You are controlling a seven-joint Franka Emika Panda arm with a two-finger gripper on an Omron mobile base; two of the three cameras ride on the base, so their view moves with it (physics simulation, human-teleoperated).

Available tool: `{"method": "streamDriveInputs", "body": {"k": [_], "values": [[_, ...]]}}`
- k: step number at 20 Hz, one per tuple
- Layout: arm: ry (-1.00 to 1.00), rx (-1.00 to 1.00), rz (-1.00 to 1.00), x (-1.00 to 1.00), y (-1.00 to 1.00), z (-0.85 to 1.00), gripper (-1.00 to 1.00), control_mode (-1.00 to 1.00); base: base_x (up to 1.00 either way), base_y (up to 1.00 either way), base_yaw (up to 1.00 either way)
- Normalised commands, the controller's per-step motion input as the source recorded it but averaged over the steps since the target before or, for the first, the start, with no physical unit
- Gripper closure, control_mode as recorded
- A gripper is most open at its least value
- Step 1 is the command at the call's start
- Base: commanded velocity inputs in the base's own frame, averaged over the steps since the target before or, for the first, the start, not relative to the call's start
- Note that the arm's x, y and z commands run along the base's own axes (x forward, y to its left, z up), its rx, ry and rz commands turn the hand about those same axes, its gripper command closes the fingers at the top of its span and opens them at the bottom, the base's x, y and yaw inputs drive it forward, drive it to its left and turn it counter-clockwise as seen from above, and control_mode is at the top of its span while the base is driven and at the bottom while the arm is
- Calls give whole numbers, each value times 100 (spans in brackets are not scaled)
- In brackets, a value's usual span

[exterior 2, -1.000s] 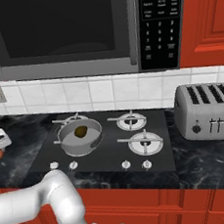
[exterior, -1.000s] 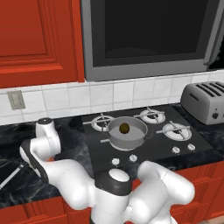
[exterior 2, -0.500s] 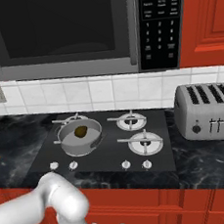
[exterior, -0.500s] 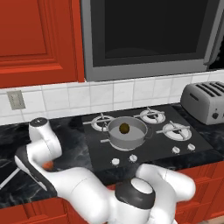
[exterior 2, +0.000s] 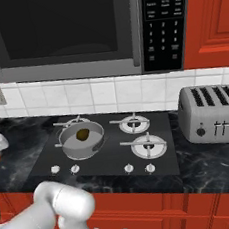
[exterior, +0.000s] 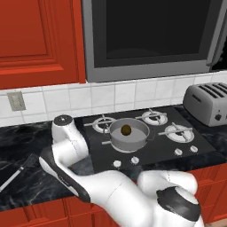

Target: Put the squash and avocado in the pot. Retrieve the spatula and lightly stir the vegetables in the pot.

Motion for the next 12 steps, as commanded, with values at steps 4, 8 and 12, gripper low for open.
{"method": "streamDriveInputs", "body": {"k": [4,8,12], "values": [[0,15,-28,0,-98,42,100,-100,0,0,0],[4,19,-36,0,-100,21,100,-100,0,0,0],[8,15,-37,0,-100,1,100,-100,0,0,0]]}}
